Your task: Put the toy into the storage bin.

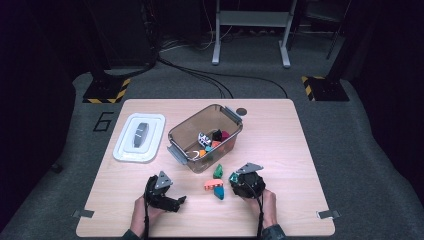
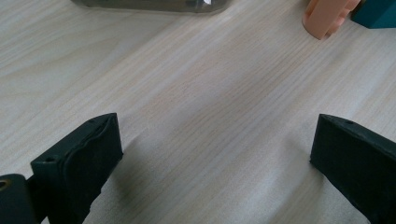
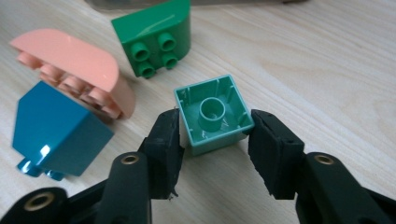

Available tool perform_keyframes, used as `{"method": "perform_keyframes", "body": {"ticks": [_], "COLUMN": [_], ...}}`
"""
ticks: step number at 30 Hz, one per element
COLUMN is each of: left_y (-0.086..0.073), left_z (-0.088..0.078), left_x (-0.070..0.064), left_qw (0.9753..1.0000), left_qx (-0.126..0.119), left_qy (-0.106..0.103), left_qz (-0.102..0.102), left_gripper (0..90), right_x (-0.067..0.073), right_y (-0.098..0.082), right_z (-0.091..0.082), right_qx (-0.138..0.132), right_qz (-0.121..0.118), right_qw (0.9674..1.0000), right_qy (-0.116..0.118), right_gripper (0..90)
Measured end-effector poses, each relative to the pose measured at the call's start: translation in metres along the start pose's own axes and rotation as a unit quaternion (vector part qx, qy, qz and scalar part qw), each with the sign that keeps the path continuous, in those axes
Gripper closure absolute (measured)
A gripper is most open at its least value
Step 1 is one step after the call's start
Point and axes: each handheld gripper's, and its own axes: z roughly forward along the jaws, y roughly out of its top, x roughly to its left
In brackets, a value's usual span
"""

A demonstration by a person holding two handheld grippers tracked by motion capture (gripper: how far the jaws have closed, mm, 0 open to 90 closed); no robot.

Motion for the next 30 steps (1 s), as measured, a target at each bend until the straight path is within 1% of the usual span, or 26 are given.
{"method": "perform_keyframes", "body": {"ticks": [1,3,4,5,7,8,9,10,12,13,14,15,16,17,18,20,21,22,23,25,26,29,30], "left_y": [0.0,0.0,0.0,0.0,0.0,0.0,0.0,0.0,0.0,0.0,0.0,0.0,0.0,0.0,0.0,0.0,0.0,0.0,0.0,0.0,0.0,0.0,0.0], "left_z": [0.0,0.0,0.0,0.0,0.001,0.0,0.001,0.001,0.0,0.0,0.0,0.0,0.0,0.001,0.0,0.0,0.0,0.0,0.0,0.0,0.001,0.0,0.0], "left_x": [0.0,0.0,0.0,0.0,0.0,0.0,0.0,0.0,0.0,0.0,0.0,0.0,0.0,0.0,-0.001,-0.001,0.0,0.0,0.0,0.0,0.0,0.0,0.0], "left_qw": [1.0,1.0,1.0,1.0,1.0,1.0,1.0,1.0,1.0,1.0,1.0,1.0,1.0,1.0,1.0,1.0,1.0,1.0,1.0,1.0,1.0,1.0,1.0], "left_qx": [0.0,0.0,-0.001,0.0,-0.003,-0.002,-0.003,-0.003,-0.003,-0.002,0.0,0.0,-0.002,-0.003,-0.002,-0.002,0.001,-0.002,-0.002,0.0,-0.003,-0.001,-0.002], "left_qy": [0.0,0.0,0.001,0.0,0.004,0.002,0.004,0.004,0.004,0.002,0.001,0.001,0.002,0.004,0.003,0.003,0.0,0.003,0.004,0.0,0.003,0.002,0.004], "left_qz": [0.0,0.0,0.0,0.0,-0.001,-0.001,-0.001,-0.001,-0.001,-0.001,0.0,0.0,-0.001,-0.001,-0.002,-0.002,-0.001,-0.001,-0.001,0.0,-0.001,-0.001,-0.001], "left_gripper": [2.0,2.0,2.0,2.0,2.0,2.0,2.0,2.0,2.0,2.0,2.0,2.0,2.0,2.0,2.0,2.0,2.0,2.0,2.0,2.0,2.0,2.0,2.0], "right_x": [0.0,0.002,0.004,0.002,0.002,0.002,0.001,0.003,0.003,0.003,0.001,0.001,0.001,-0.002,-0.002,-0.006,-0.008,-0.009,-0.012,-0.013,-0.016,-0.02,-0.023], "right_y": [0.0,0.0,0.0,0.001,0.001,0.0,0.0,-0.001,-0.001,-0.001,-0.002,-0.002,-0.002,-0.002,-0.001,0.0,0.001,0.002,0.004,0.006,0.01,0.014,0.019], "right_z": [0.0,-0.001,0.0,0.001,0.003,0.004,0.006,0.007,0.007,0.006,0.005,0.005,0.004,0.004,0.002,-0.002,-0.004,-0.007,-0.012,-0.014,-0.019,-0.023,-0.028], "right_qx": [0.0,-0.001,0.0,-0.002,-0.002,-0.002,-0.004,-0.009,-0.012,-0.013,-0.022,-0.022,-0.019,-0.022,-0.025,-0.028,-0.031,-0.036,-0.042,-0.045,-0.052,-0.057,-0.064], "right_qz": [0.0,-0.007,-0.013,-0.02,-0.021,-0.016,-0.02,-0.024,-0.026,-0.024,-0.021,-0.021,-0.014,-0.017,-0.009,-0.015,-0.012,-0.007,-0.003,0.0,0.003,0.005,0.004], "right_qw": [1.0,1.0,0.9999,0.9998,0.9998,0.9999,0.9998,0.9997,0.9996,0.9996,0.9995,0.9995,0.9997,0.9996,0.9996,0.9994,0.9993,0.9992,0.999,0.9989,0.9986,0.9983,0.9979], "right_qy": [0.0,0.002,-0.003,0.003,0.001,0.002,0.005,0.005,0.003,0.002,0.008,0.008,0.008,0.01,0.012,0.015,0.014,0.015,0.015,0.015,0.014,0.014,0.012], "right_gripper": [53.9,56.0,54.9,54.6,54.3,53.7,54.7,57.7,58.1,58.4,58.6,58.6,58.6,58.7,58.7,58.7,58.8,58.8,58.8,58.8,58.8,58.8,58.8]}}
